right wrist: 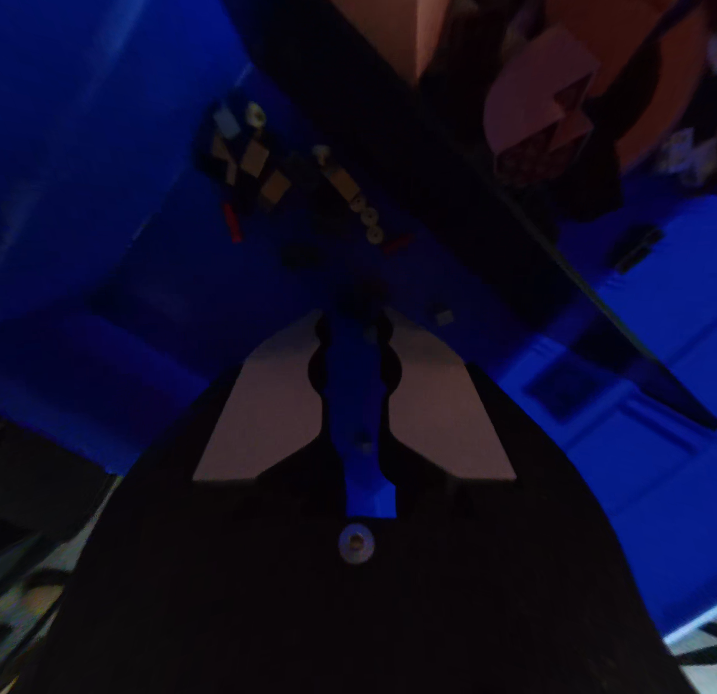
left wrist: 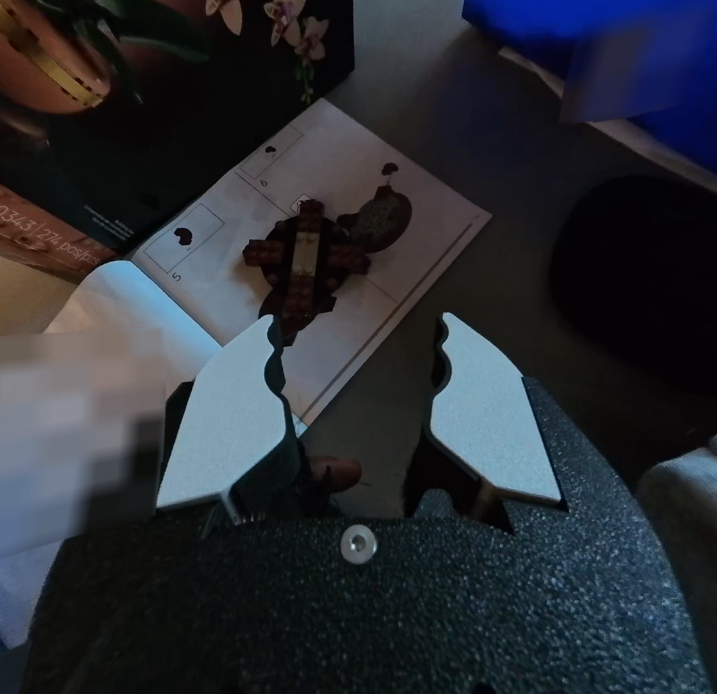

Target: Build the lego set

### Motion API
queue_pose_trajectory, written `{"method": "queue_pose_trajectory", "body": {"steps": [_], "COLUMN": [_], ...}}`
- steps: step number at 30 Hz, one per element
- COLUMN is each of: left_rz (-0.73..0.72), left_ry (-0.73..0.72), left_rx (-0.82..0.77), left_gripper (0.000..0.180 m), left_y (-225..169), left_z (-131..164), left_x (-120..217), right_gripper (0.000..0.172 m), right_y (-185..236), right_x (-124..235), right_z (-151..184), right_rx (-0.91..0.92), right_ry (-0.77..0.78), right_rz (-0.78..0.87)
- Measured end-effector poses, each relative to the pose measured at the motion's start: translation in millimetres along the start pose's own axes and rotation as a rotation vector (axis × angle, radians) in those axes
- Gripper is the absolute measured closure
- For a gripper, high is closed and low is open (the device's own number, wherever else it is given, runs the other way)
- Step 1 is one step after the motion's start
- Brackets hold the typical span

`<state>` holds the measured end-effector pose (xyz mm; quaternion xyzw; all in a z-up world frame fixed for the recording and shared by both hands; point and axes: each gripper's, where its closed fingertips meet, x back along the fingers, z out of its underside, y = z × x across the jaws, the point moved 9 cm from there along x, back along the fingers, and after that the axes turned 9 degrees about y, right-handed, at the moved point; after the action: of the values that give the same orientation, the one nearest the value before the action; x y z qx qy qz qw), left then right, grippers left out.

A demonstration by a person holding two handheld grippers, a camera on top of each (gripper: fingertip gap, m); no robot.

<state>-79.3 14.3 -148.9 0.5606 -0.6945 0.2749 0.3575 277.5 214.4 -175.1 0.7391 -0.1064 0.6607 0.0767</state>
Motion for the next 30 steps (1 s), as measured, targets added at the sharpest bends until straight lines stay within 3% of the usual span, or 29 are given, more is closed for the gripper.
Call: {"method": "queue_pose_trajectory", "body": {"steps": [12, 18, 25, 30], "left_rz": [-0.016, -0.033, -0.051, -0.025], "left_ry": [-0.016, -0.06, -0.1, -0.092], "left_rx": [0.014, 0.024, 0.035, 0.043], "left_gripper": [0.105, 0.105, 0.112, 0.116], "left_y": [5.8, 6.9, 11.0, 23.2], "left_z": [11.5, 21.6, 54.9, 77.2], "left_x": [6.5, 20.9, 40.8, 50.3], "right_gripper": [0.16, 0.16, 0.16, 0.16], "right_y": [-0.5, 20.0, 82.7, 143.2], "right_x": [-1.6, 48.4, 102.7, 92.2], "right_z": [0.4, -8.2, -75.2, -145.5], "right_rx": [-0.065, -0.028, 0.149, 0.285], "right_ry": [-0.021, -0.085, -0.267, -0.368], "right_rz": [-0.043, 0.064, 0.044, -0.075]}}
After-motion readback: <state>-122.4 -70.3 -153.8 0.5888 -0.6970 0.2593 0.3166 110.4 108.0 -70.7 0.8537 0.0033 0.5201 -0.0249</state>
